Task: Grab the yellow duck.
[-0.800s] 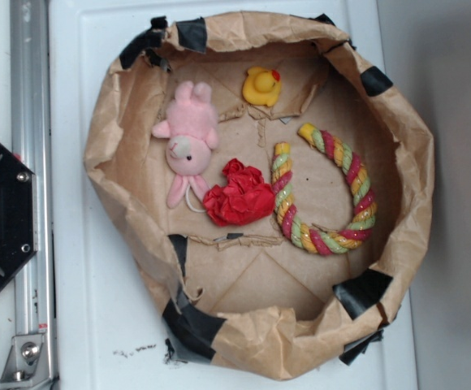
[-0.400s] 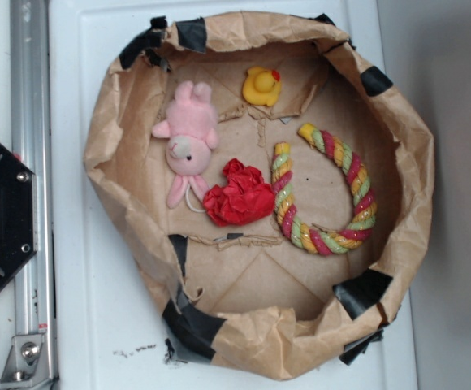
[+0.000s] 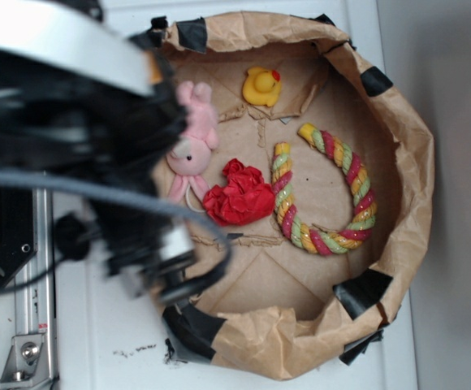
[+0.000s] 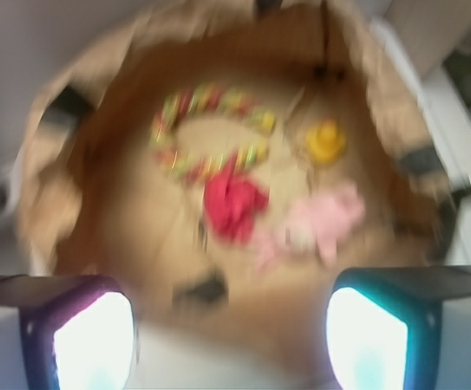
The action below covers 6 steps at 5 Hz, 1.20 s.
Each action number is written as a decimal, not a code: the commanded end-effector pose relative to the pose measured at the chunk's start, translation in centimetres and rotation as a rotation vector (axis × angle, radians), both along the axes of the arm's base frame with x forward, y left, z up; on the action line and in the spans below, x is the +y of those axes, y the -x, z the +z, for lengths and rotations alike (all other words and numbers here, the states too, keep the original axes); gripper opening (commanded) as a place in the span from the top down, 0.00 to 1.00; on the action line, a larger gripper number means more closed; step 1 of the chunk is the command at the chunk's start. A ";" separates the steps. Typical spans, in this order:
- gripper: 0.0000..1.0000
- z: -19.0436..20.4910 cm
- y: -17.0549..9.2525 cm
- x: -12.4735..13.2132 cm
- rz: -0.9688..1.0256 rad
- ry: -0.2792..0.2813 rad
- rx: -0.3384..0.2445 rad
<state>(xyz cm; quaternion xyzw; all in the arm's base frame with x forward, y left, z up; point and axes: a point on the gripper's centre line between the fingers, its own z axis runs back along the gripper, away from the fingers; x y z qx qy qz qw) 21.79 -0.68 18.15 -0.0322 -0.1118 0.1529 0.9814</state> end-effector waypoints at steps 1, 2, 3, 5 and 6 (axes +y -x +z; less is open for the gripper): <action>0.00 -5.7 -5.2 3.3 0.270 -0.081 0.005; 0.00 -7.5 -5.2 6.0 0.426 -0.044 0.027; 0.00 -8.6 -5.4 7.7 0.443 -0.055 0.040; 0.00 -9.5 -7.0 9.6 0.467 -0.043 0.049; 0.00 -9.5 -7.0 9.6 0.467 -0.043 0.049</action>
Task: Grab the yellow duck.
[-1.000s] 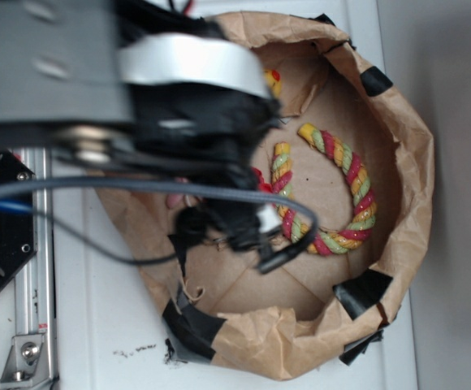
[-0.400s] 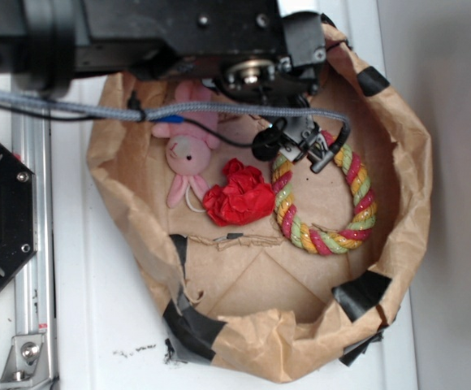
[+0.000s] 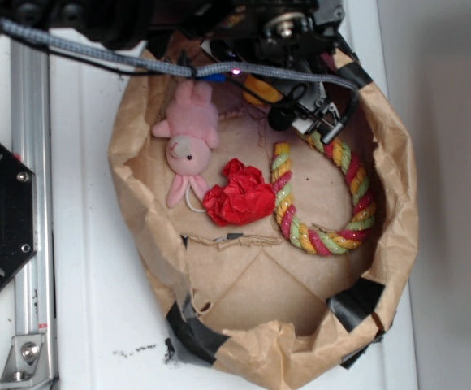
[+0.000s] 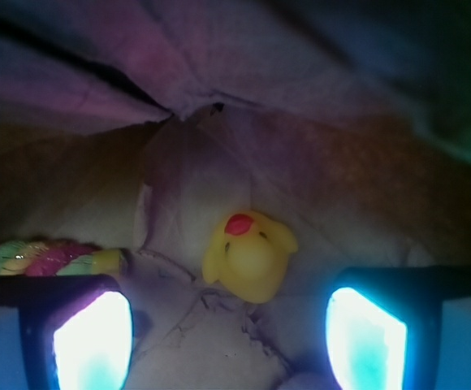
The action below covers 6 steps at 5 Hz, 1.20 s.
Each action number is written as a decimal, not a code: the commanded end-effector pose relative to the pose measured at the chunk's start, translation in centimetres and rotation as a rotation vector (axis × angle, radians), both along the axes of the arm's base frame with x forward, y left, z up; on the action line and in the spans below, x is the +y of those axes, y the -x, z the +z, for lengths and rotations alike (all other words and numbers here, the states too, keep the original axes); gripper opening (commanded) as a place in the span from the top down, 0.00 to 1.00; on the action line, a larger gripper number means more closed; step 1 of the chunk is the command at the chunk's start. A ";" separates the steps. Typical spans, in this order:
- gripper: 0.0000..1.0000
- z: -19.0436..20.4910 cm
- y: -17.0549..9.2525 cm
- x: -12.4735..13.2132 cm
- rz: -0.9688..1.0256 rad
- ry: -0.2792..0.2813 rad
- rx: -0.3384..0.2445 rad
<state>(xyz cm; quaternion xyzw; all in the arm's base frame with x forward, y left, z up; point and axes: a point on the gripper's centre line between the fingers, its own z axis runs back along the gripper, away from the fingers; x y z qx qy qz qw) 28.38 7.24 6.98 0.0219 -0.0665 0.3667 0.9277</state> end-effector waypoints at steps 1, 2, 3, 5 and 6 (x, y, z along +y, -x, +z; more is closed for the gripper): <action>0.00 1.7 -0.4 1.7 0.017 -0.015 -0.057; 0.00 1.7 -0.4 1.7 0.017 -0.015 -0.057; 0.00 1.0 0.0 1.0 -0.144 -0.001 -0.115; 0.00 0.3 -1.2 1.4 -0.225 -0.070 -0.210; 0.00 -0.2 -1.8 1.4 -0.224 -0.084 -0.198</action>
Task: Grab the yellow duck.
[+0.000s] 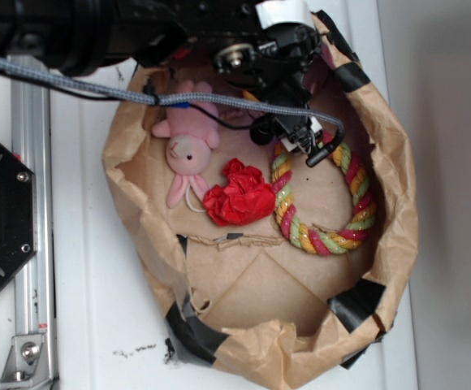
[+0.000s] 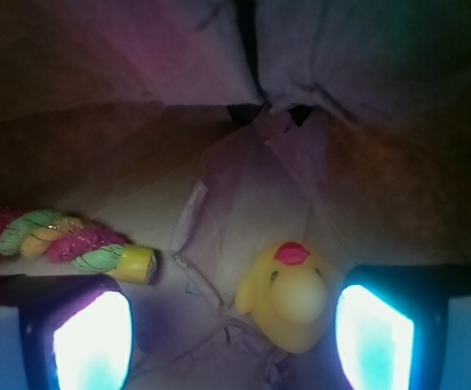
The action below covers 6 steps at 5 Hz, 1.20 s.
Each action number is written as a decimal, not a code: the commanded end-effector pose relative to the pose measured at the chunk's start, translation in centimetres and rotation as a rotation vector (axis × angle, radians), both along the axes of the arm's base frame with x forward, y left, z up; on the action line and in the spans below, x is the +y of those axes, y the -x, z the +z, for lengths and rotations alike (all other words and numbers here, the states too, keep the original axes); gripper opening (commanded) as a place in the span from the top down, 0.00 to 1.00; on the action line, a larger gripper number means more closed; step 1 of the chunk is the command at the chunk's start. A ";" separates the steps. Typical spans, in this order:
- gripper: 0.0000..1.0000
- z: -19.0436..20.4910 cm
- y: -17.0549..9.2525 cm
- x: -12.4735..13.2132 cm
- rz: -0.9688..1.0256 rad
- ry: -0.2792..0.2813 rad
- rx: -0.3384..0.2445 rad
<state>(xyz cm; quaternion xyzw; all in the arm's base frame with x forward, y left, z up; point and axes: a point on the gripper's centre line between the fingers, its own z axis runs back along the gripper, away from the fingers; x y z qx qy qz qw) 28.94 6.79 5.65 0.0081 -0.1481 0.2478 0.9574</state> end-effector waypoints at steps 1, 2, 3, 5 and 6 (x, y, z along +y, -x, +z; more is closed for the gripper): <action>0.00 1.1 -1.8 1.6 0.028 -0.039 -0.048; 0.00 0.9 -1.8 1.2 0.011 -0.027 -0.039; 0.00 -0.3 -1.2 1.1 0.002 -0.024 -0.004; 0.00 -2.2 1.2 3.8 0.047 -0.062 0.066; 0.00 -1.8 1.5 3.9 0.050 -0.067 0.057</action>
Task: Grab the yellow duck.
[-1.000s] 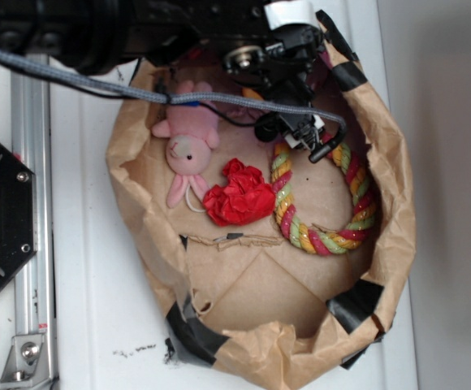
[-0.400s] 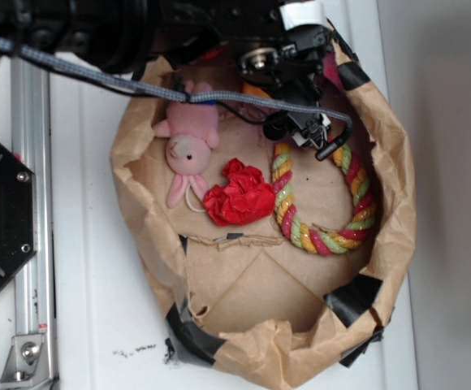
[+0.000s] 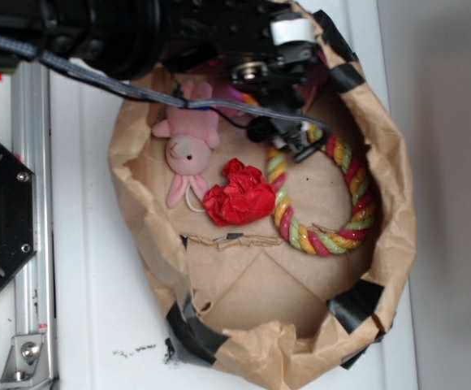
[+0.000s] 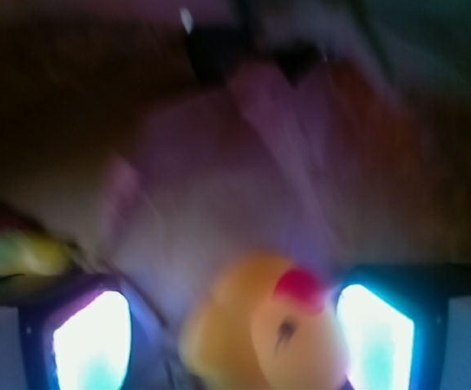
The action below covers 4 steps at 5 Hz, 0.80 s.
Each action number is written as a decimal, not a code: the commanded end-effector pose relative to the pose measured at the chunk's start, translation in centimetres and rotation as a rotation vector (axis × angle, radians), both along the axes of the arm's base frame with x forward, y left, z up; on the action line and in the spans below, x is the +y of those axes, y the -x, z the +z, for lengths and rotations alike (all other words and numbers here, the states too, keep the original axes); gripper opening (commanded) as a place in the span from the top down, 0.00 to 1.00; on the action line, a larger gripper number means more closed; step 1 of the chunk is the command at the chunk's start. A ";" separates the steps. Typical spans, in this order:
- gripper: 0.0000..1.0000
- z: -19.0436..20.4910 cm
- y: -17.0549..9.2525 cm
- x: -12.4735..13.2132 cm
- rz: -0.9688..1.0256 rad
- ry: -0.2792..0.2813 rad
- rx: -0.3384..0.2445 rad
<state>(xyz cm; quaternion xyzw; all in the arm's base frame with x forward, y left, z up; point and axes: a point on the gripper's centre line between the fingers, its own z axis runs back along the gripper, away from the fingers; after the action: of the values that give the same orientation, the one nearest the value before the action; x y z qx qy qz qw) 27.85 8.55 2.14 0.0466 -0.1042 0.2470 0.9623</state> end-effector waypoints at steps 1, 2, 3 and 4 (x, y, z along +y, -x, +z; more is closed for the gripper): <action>0.00 2.3 0.3 1.9 0.025 -0.019 -0.054; 0.00 2.4 0.2 1.7 0.021 -0.008 -0.049; 1.00 2.2 0.3 1.7 0.039 0.000 -0.060; 1.00 2.0 0.2 1.4 0.026 -0.010 -0.055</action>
<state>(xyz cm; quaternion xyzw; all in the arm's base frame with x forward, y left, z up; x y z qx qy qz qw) 27.44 8.45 2.49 0.0450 -0.1050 0.2526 0.9608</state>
